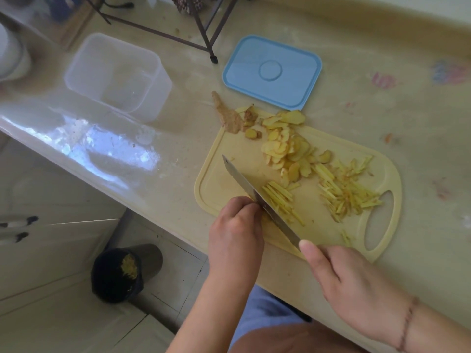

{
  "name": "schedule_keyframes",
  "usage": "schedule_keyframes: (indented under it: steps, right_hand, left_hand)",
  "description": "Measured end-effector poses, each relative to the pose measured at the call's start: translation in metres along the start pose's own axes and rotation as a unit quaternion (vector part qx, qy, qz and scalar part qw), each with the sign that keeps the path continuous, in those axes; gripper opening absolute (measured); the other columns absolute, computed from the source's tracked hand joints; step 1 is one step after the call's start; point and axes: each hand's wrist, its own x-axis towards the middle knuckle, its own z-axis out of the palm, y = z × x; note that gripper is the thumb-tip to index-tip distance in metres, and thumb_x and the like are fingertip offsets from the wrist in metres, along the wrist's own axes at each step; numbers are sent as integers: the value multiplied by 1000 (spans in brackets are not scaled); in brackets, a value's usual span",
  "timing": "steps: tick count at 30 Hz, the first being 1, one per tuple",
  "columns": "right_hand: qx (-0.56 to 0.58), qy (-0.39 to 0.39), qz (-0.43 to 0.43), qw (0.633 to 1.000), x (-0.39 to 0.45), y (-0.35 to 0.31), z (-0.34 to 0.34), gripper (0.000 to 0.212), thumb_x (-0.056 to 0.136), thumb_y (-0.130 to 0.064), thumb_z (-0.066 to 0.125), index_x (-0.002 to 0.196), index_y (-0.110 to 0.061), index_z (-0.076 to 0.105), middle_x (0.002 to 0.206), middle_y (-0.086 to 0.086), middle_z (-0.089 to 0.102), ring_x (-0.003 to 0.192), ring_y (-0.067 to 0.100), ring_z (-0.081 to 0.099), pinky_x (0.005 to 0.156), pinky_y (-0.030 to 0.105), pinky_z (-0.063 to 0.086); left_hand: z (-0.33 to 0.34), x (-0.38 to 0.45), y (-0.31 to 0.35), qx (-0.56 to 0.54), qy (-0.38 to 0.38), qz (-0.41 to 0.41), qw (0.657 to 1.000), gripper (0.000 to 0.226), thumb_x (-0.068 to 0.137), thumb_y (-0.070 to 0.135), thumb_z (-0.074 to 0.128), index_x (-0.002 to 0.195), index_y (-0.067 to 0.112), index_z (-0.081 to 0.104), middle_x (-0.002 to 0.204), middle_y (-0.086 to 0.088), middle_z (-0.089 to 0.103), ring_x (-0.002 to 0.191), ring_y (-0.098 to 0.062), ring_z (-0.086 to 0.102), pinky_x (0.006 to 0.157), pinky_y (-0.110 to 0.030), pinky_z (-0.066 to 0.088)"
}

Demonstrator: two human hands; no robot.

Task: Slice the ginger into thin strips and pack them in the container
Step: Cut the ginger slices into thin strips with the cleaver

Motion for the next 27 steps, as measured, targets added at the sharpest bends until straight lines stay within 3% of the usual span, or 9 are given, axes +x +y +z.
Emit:
schedule_keyframes:
  steps: [4,7,14,17,27]
  right_hand:
    - [12,0,4,1000,3,-2,-2,77,75,-81,10,51,-13,40,47,-1,51,46,13,49,54,34,42]
    - [24,-6,13,1000,-8,-5,-9,76,74,-80,12,52,-13,39,47,-1,51,45,11,49,55,32,42]
    - [7,-12,37,999,-13,-4,-8,79,70,-83,8,54,-13,41,49,-3,54,48,12,51,59,34,44]
    - [13,-9,45,999,-14,-4,-6,76,69,-82,9,54,-13,39,50,-2,53,48,12,48,57,32,41]
    - [3,-4,29,1000,-17,-4,-11,82,72,-80,14,61,-4,42,51,3,51,47,11,45,54,30,37]
  left_hand:
    - [-1,-1,-2,-6,-16,1,1000,12,78,-1,71,81,9,78,88,0,70,70,-18,66,62,-21,48]
    - [-3,-1,-4,-3,-32,1,999,16,75,-7,76,81,8,78,88,0,70,71,-19,67,60,-23,50]
    - [-3,0,-1,3,-19,10,1000,12,75,-2,73,79,8,78,85,0,70,67,-18,67,62,-18,46]
    - [-2,-3,-3,3,-24,10,1000,15,74,-7,76,80,7,78,85,-1,70,68,-19,66,70,-18,43]
    - [-3,-1,-5,-2,-20,16,1000,18,76,0,65,81,10,79,89,1,72,72,-19,68,69,-16,43]
